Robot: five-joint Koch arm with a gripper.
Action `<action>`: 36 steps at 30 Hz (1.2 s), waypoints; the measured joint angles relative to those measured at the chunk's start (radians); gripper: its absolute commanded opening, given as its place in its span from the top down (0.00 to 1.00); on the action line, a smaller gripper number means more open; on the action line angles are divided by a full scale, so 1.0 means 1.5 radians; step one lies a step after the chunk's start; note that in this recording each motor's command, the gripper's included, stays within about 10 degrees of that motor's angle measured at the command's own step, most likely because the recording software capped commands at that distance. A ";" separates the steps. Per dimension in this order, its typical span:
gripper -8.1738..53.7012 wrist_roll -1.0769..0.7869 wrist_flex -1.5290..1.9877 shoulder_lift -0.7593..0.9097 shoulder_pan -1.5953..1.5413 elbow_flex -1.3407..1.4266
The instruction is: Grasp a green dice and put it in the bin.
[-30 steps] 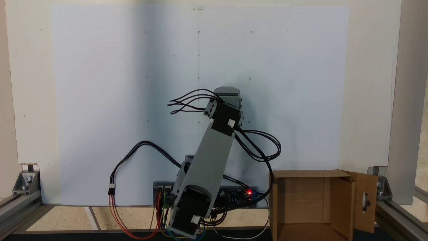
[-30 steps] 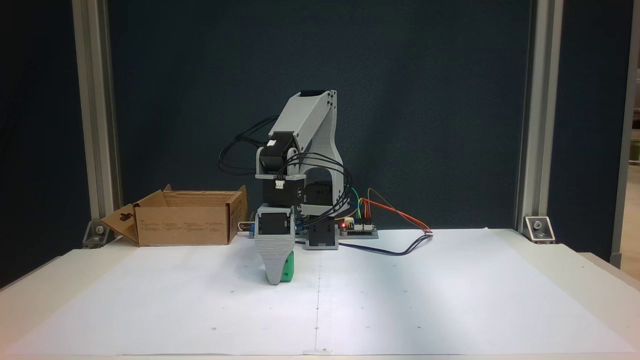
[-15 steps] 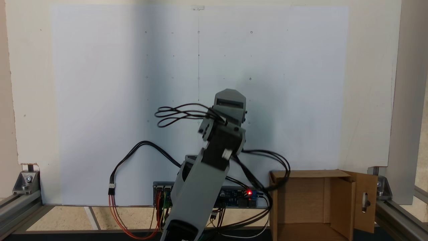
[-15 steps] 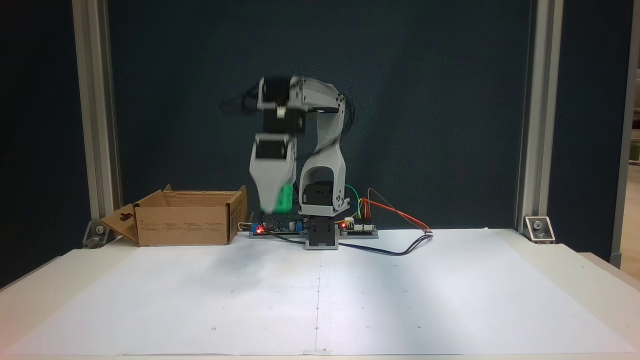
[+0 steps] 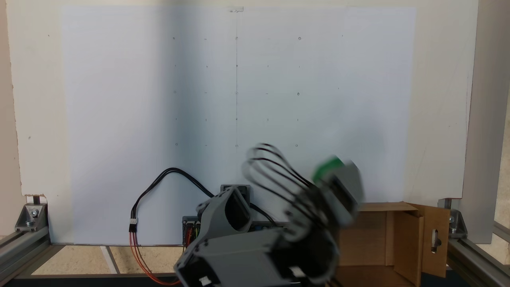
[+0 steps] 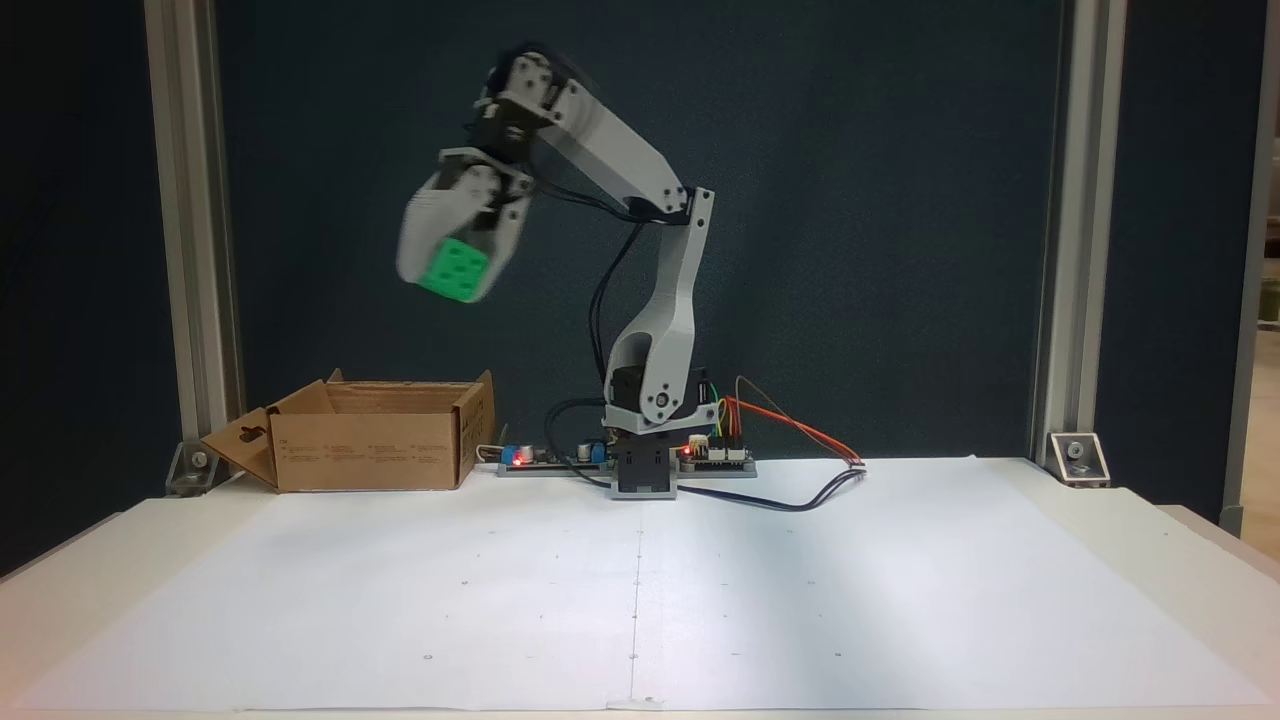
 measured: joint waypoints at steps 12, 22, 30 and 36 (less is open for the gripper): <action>0.68 -0.053 -0.142 -0.171 0.386 -0.001; 0.68 -0.136 -0.169 -0.360 0.470 -0.001; 0.24 -0.151 -0.171 -0.380 0.489 -0.001; 0.20 -0.146 -0.198 -0.385 0.504 -0.001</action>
